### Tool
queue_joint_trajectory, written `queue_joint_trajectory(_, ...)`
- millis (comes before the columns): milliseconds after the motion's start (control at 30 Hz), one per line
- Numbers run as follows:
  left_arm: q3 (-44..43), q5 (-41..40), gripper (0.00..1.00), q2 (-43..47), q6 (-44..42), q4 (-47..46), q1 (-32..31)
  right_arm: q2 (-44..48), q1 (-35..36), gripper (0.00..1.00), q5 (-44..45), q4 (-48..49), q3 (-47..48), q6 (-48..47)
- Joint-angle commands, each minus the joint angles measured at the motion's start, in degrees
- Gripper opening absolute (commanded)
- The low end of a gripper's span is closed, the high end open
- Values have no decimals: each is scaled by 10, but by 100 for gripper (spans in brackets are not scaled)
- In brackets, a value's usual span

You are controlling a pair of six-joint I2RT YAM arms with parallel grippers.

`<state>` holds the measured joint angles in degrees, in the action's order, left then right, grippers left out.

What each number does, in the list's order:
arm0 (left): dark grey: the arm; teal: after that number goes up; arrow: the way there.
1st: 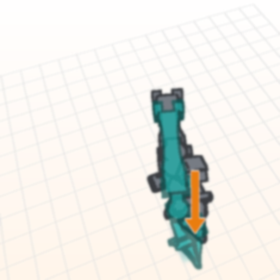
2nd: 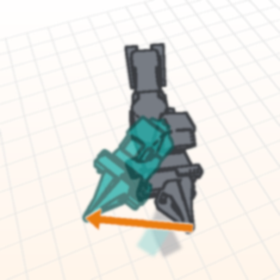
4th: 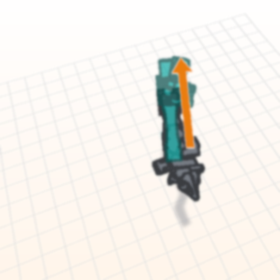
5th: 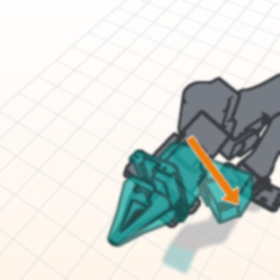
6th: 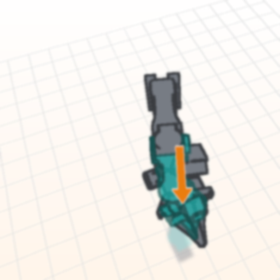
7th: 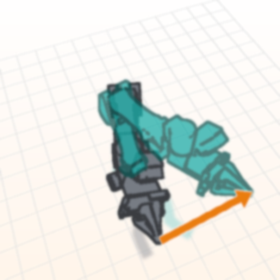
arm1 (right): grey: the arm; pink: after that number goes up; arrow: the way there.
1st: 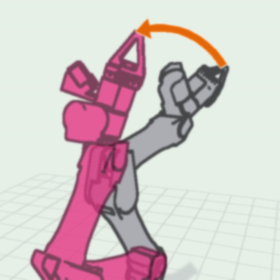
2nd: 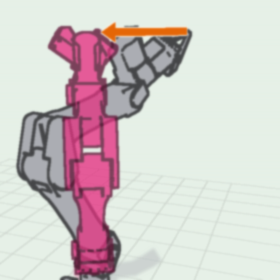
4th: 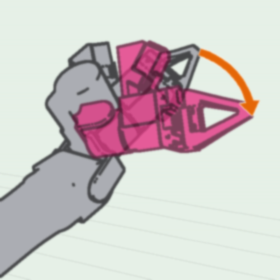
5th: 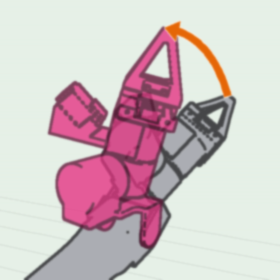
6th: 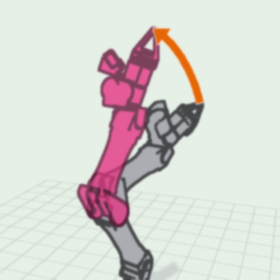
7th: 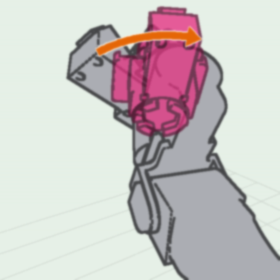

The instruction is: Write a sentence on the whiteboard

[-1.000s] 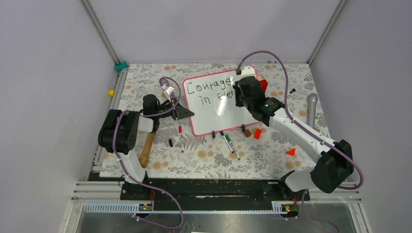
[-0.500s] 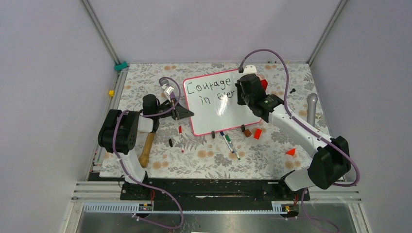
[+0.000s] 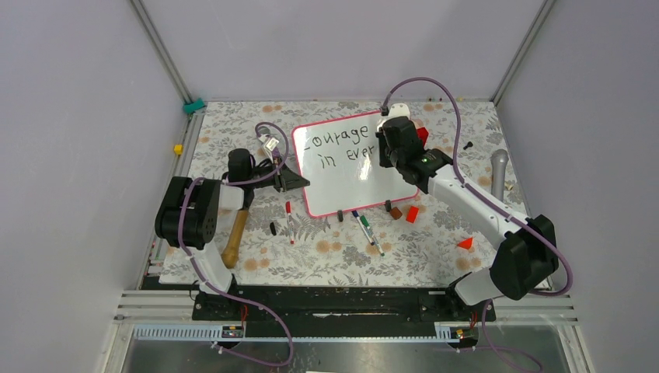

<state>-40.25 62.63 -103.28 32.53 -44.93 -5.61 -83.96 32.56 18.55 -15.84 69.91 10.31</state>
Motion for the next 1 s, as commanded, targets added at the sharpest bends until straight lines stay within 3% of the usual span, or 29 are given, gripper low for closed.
queue_joint_trajectory(0, -9, -38, 0, 8, -39, 51, 16, -3, -3, 0, 6, 0, 34, -4)
queue_joint_trajectory(267, -7, -24, 0, 4, -30, 29, 15, 3, -2, 0, -12, 0, 30, -5)
queue_joint_trajectory(500, 17, 12, 0, -8, 42, -102, 15, 1, -3, 0, -16, -12, 33, -6)
queue_joint_trajectory(967, 15, 12, 0, -13, 47, -103, 15, -19, -2, 0, -11, -37, 59, -8)
